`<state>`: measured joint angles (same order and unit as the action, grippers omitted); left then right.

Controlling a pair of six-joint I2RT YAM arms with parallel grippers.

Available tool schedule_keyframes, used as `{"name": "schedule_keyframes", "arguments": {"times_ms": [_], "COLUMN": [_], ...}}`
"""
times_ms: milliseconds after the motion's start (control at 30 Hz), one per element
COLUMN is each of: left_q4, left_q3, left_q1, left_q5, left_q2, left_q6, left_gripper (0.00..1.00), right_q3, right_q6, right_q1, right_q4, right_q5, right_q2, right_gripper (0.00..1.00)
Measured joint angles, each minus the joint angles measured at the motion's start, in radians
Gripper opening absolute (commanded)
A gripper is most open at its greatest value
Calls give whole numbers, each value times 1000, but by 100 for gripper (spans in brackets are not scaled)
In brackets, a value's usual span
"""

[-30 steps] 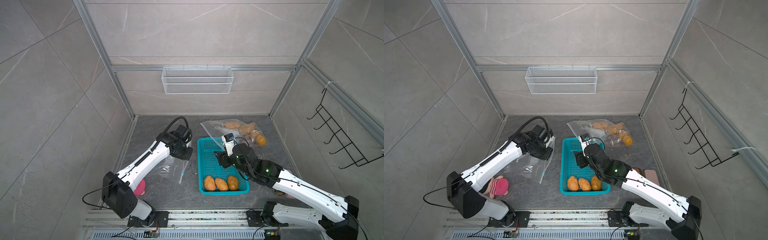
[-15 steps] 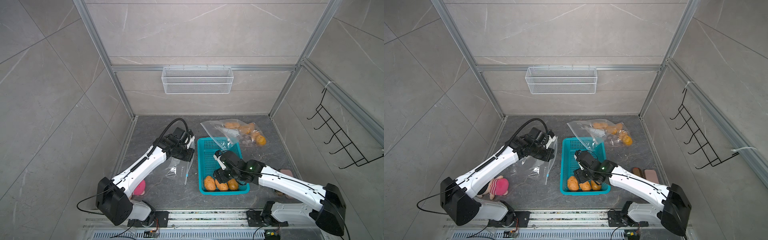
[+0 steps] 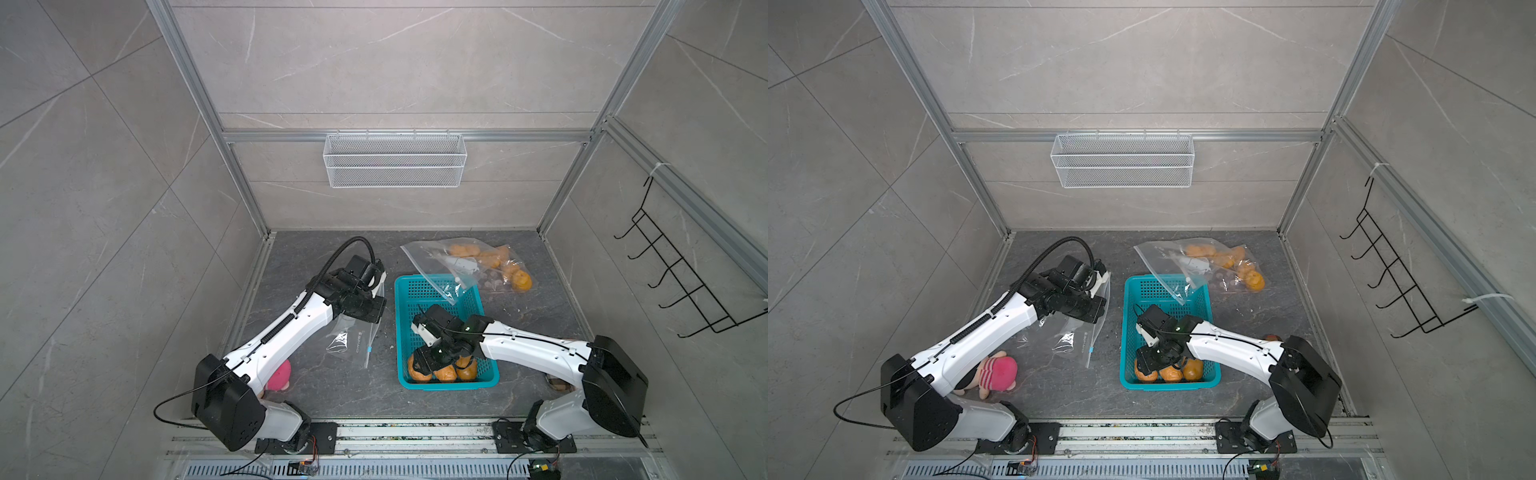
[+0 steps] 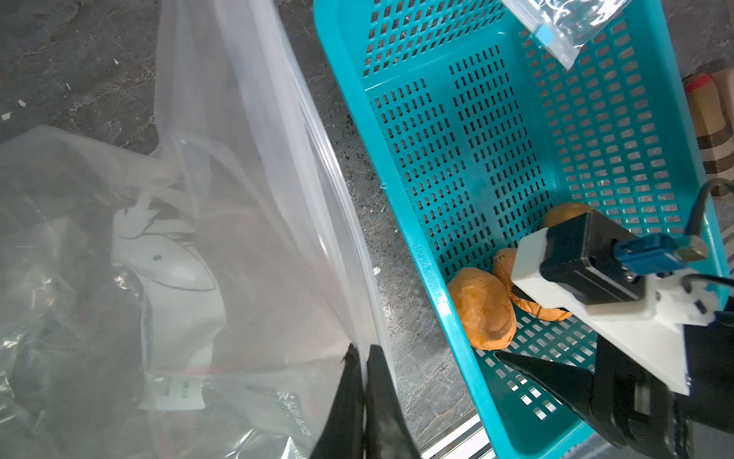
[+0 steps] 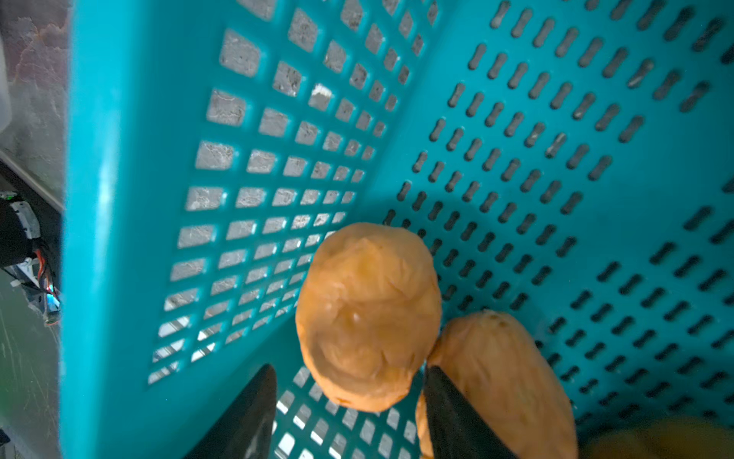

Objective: Put the potatoes into a zipper bag and zip it
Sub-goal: Pick up the potato from the basket, then place the potato into the zipper food storage bag.

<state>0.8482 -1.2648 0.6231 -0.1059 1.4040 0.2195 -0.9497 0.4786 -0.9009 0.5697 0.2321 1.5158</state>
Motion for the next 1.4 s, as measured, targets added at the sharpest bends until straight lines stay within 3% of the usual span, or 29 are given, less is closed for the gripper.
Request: {"name": "schedule_keyframes", "arguments": {"times_ms": [400, 667, 833, 1133, 1267, 1400], "left_q4": [4, 4, 5, 4, 3, 3], "left_q3": [0, 0, 0, 0, 0, 2], "left_q1": [-2, -2, -2, -2, -7, -8], "left_q5": [27, 29, 31, 18, -13, -52], "left_q2": [-22, -25, -35, -74, -88, -104], "left_q6": [0, 0, 0, -3, -8, -15], "left_gripper": [0, 0, 0, 0, 0, 0], "right_q3": [-20, -24, -10, -18, -30, -93], "right_q6": [55, 78, 79, 23, 35, 80], "right_q1": [-1, -1, -1, -1, -1, -1], "right_q4": [-18, -59, -96, -243, -399, -525], "right_q5": [-124, -122, -117, -223, -230, -235], "right_q2": [77, 91, 10, -332, -328, -225], "right_gripper": [62, 47, 41, 41, 40, 40]}}
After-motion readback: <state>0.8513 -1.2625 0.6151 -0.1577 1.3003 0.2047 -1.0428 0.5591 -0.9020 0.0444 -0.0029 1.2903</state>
